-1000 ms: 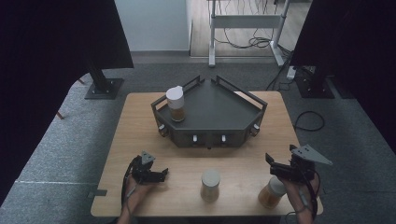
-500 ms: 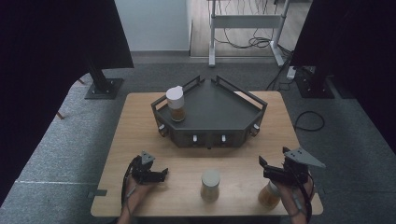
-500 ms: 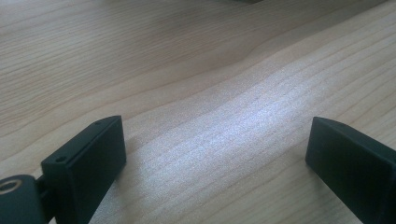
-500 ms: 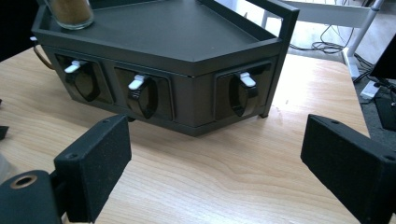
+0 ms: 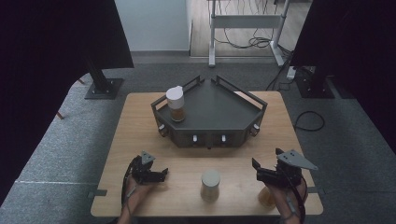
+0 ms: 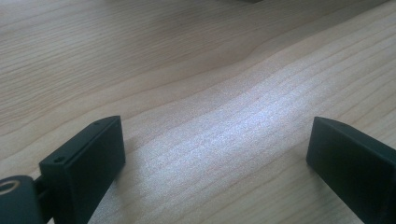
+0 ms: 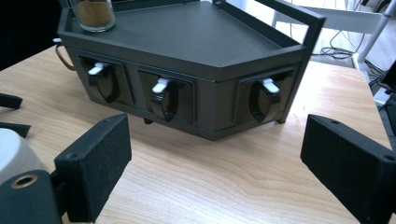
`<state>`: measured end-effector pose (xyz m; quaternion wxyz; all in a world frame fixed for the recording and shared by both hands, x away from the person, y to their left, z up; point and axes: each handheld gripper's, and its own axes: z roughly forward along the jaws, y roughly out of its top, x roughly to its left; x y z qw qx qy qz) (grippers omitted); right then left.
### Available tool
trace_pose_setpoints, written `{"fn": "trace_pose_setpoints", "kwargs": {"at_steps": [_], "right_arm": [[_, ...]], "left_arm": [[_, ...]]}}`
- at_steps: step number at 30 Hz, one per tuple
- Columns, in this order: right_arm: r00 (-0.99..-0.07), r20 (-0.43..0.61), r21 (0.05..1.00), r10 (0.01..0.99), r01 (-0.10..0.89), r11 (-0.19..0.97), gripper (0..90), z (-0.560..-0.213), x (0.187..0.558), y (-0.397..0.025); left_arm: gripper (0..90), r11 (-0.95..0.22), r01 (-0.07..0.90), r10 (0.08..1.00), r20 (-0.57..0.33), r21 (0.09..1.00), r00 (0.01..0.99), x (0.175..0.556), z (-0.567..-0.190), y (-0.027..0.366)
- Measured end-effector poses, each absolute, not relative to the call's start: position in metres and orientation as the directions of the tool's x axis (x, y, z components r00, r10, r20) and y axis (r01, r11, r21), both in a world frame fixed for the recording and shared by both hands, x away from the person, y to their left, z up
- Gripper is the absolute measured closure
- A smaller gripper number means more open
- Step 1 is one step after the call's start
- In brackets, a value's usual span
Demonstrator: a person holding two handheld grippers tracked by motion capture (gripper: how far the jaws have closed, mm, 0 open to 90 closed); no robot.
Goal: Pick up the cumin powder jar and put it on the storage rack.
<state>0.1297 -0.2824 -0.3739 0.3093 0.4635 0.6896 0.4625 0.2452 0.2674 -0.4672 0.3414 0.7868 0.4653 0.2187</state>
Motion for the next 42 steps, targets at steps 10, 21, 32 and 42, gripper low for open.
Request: {"fn": "trace_pose_setpoints", "kwargs": {"at_steps": [10,21,32,42], "right_arm": [[-0.405,-0.005,0.928,0.914,0.339,0.155,8.1,-0.373,0.129,-0.267],[-0.432,-0.004,0.928,0.902,0.334,0.165,8.0,-0.375,0.131,-0.253],[-0.452,-0.001,0.932,0.892,0.323,0.165,8.0,-0.377,0.132,-0.242],[-0.484,-0.007,0.936,0.875,0.305,0.177,8.0,-0.379,0.133,-0.228]], "left_arm": [[4.0,-0.332,0.585,0.883,0.027,0.74,0.468,0.245,-0.467,0.267],[3.7,-0.332,0.586,0.884,0.028,0.739,0.467,0.245,-0.467,0.266],[3.7,-0.332,0.586,0.884,0.028,0.739,0.467,0.245,-0.467,0.266],[3.7,-0.332,0.586,0.885,0.028,0.739,0.466,0.245,-0.467,0.266]]}}
